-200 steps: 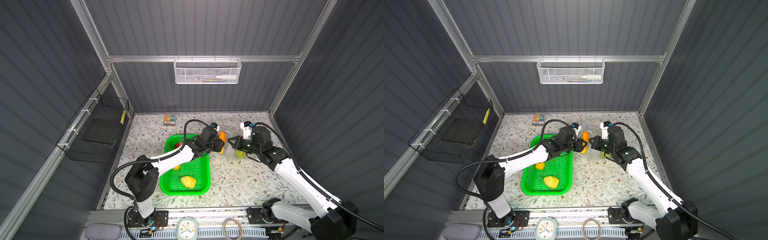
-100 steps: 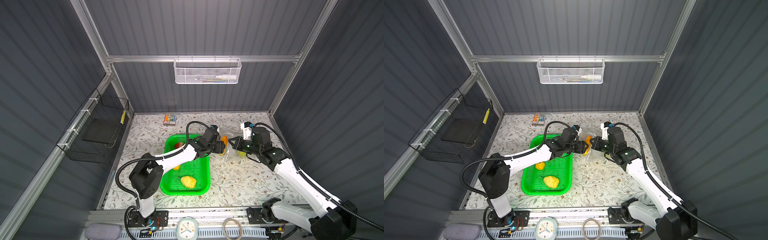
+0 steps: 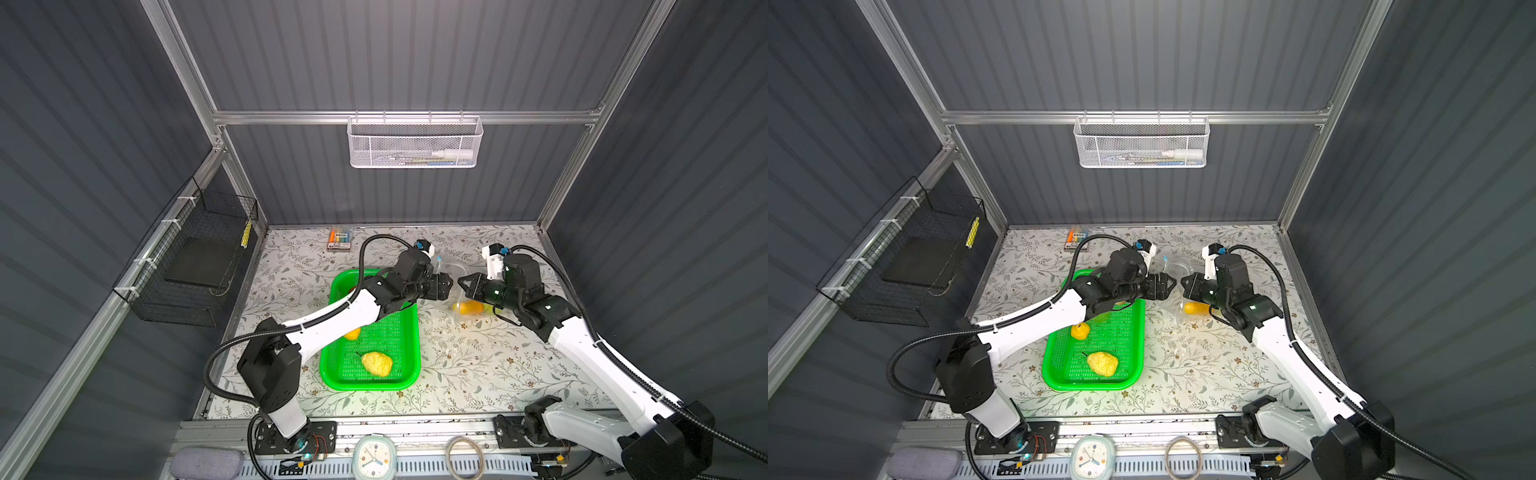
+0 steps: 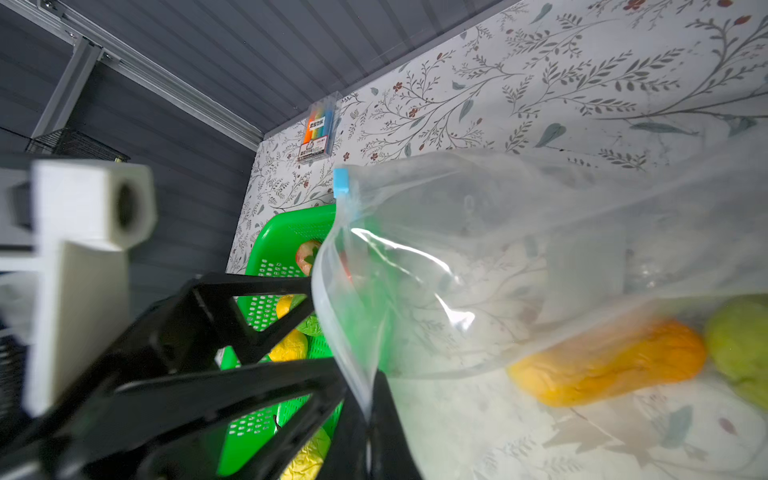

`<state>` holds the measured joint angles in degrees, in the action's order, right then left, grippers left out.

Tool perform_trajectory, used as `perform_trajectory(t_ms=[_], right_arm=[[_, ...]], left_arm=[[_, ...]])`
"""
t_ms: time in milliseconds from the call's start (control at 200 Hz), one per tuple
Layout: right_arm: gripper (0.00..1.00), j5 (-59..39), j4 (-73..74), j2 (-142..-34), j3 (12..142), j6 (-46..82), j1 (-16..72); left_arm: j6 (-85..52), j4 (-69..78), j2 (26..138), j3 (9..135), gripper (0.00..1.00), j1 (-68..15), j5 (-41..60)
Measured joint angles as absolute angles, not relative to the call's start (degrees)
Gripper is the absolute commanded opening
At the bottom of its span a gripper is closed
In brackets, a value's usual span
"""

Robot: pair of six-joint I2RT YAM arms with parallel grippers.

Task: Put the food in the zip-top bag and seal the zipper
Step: 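Open the left gripper to drop the orange fruit into the bag, then move the left gripper back over the basket toward the red apple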

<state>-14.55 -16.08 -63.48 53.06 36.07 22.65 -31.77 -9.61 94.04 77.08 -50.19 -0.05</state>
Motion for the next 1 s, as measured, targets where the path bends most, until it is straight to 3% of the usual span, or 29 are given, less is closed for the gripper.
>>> perform_trajectory(t_ms=[240, 455, 1001], right_arm=[[0.00, -14.1, -16.4, -63.5, 53.1, 35.7, 22.6], [0.00, -14.1, -16.4, -63.6, 53.2, 35.7, 22.6], [0.00, -13.9, -16.4, -65.6, 53.7, 35.3, 22.6]], left_arm=[[-32.0, -6.0, 83.9, 69.9, 1.00, -48.6, 0.1], [-31.9, -6.9, 77.1, 65.1, 1.00, -45.4, -3.1], [-31.1, -25.9, 65.3, 56.7, 1.00, -38.7, -19.7]])
